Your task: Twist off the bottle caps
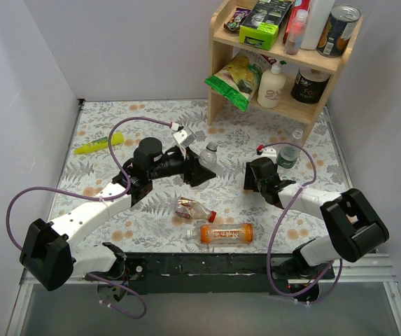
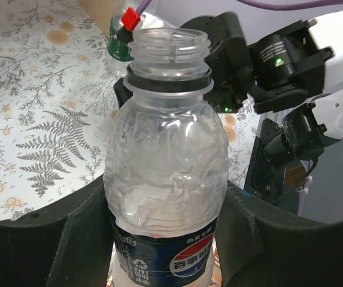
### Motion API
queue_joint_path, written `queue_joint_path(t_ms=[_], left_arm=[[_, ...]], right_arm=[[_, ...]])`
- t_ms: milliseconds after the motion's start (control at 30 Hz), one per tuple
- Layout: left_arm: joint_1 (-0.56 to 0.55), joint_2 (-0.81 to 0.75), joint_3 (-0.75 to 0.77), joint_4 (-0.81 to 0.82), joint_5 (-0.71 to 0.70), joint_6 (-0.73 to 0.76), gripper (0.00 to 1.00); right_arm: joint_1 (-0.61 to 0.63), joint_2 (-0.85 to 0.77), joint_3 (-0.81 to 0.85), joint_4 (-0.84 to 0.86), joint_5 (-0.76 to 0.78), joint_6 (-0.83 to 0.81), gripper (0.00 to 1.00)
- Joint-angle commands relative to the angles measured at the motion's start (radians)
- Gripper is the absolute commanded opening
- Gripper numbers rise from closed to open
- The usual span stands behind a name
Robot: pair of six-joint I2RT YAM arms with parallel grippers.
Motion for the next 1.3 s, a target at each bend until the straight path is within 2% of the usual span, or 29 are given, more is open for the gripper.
queue_joint_path(t_ms=[0, 100, 200, 300, 333, 467, 633, 967, 1267], left_arm=[[-0.002, -0.003, 0.019, -0.009, 0.000, 0.033, 0.03], [-0.007, -0.002, 0.025, -0.024, -0.005, 0.063, 0.03], [-0.017, 0.004, 0.030, -0.041, 0.010, 0.085, 0.03], [-0.022, 0.017, 0.042, -0.046, 0.055, 0.082, 0.03], [-0.022, 0.018, 0.042, -0.044, 0.063, 0.079, 0.03], [-0.022, 0.020, 0.039, -0.030, 0.099, 0.068, 0.03], [-0.024, 0.020, 0.030, 0.002, 0.159, 0.047, 0.03], [-0.028, 0.024, 0.027, 0.013, 0.185, 0.040, 0.03], [-0.036, 0.032, 0.023, 0.011, 0.161, 0.040, 0.03]], right_arm=[[0.008, -0.150, 0.106, -0.083, -0.025, -0.023, 0.73], [0.010, -0.277, 0.173, -0.129, -0.140, -0.074, 0.75], [0.008, -0.361, 0.300, -0.217, -0.292, -0.080, 0.75], [0.008, -0.405, 0.397, -0.298, -0.485, -0.071, 0.80], [0.007, -0.412, 0.449, -0.310, -0.569, -0.062, 0.80], [0.008, -0.448, 0.505, -0.264, -0.740, 0.007, 0.83], [0.008, -0.391, 0.549, -0.246, -0.965, 0.058, 0.81], [0.010, -0.371, 0.506, -0.247, -0.990, 0.052, 0.77], [0.018, -0.342, 0.470, -0.210, -1.044, 0.061, 0.64]])
